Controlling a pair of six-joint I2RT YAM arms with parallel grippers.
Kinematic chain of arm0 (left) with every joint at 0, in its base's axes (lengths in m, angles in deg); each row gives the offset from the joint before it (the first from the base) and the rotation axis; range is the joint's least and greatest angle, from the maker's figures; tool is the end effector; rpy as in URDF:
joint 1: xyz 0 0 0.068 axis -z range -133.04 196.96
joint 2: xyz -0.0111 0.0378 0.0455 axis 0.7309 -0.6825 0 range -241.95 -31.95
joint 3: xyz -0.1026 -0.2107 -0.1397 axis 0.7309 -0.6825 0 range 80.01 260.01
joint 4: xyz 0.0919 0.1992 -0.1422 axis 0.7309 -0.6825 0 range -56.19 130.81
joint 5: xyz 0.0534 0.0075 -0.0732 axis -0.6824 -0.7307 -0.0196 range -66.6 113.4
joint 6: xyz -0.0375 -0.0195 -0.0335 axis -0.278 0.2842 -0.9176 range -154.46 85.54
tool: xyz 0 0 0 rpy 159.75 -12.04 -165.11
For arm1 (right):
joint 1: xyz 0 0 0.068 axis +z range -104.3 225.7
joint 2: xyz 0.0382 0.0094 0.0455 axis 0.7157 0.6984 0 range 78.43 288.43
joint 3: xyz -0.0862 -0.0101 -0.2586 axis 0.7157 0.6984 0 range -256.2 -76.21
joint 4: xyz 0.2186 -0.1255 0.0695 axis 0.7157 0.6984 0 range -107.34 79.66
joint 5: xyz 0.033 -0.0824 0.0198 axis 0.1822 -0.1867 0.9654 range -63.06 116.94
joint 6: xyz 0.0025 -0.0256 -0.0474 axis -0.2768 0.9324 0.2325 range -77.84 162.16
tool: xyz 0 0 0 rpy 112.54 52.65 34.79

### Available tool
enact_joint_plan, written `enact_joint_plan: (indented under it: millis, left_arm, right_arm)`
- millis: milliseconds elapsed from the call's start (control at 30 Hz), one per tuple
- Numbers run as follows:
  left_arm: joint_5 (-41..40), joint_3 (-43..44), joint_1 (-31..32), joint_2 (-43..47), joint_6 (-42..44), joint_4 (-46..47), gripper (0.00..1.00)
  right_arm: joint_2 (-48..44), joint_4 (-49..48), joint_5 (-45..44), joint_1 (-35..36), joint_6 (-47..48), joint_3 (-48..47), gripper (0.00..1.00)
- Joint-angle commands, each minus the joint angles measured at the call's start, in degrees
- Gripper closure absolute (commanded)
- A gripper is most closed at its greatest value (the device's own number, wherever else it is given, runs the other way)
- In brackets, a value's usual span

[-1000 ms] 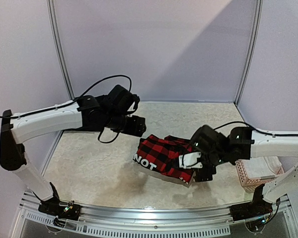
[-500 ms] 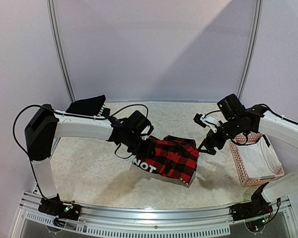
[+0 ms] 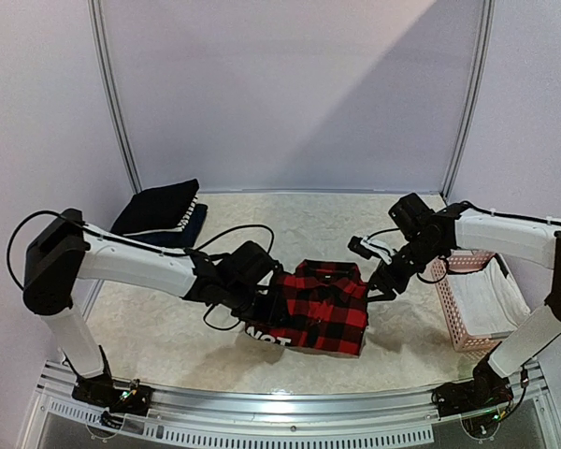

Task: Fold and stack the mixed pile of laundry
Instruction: Adjust the square-folded shirt at the center of the board.

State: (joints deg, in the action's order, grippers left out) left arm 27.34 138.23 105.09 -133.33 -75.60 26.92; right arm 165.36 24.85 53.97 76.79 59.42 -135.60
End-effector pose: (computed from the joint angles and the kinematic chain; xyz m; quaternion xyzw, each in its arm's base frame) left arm 0.1834 -0.2998 0.1565 0.1512 0.9465 -0.2372 0.1584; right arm 0.2378 0.1623 0.2179 -0.4295 0.8564 0.2489 0.1422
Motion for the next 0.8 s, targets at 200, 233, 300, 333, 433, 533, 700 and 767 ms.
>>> enact_joint_plan:
  millis: [200, 233, 300, 333, 433, 533, 700, 767]
  left_arm:
    - [-8.4, -0.4, -6.5, 18.7, 3.1, -13.1, 0.13]
    - [-8.0, -1.6, -7.3, 18.8, 2.9, -12.1, 0.12]
    - [-7.2, -3.1, -8.4, 17.8, 3.3, -10.2, 0.10]
    - [-6.4, -3.8, -8.8, 17.2, 3.5, -9.0, 0.10]
    - [-2.8, -6.0, -10.6, 15.1, 3.4, -4.1, 0.06]
    - [1.9, -8.7, -12.7, 12.6, 2.2, 1.9, 0.00]
    - [9.7, -9.5, -14.5, 6.7, 2.3, 11.7, 0.01]
    - [14.3, -8.6, -14.6, 3.6, 2.4, 16.5, 0.01]
  right_arm:
    - [5.0, 0.1, 3.3, 1.6, 0.4, -3.2, 0.46]
    - [5.9, 0.3, 3.0, 1.6, 0.0, -3.6, 0.45]
    - [7.1, 0.9, 2.6, 1.7, -0.9, -4.5, 0.41]
    - [7.7, 1.2, 2.3, 1.6, -1.3, -4.6, 0.40]
    - [8.6, 2.3, -0.1, 1.7, -1.6, -5.1, 0.38]
    - [9.4, 3.3, -2.8, 1.7, -1.4, -5.6, 0.38]
    - [12.3, 3.0, -3.4, 2.0, -1.0, -7.0, 0.43]
    - [14.4, 2.6, -2.9, 2.3, -0.4, -8.1, 0.56]
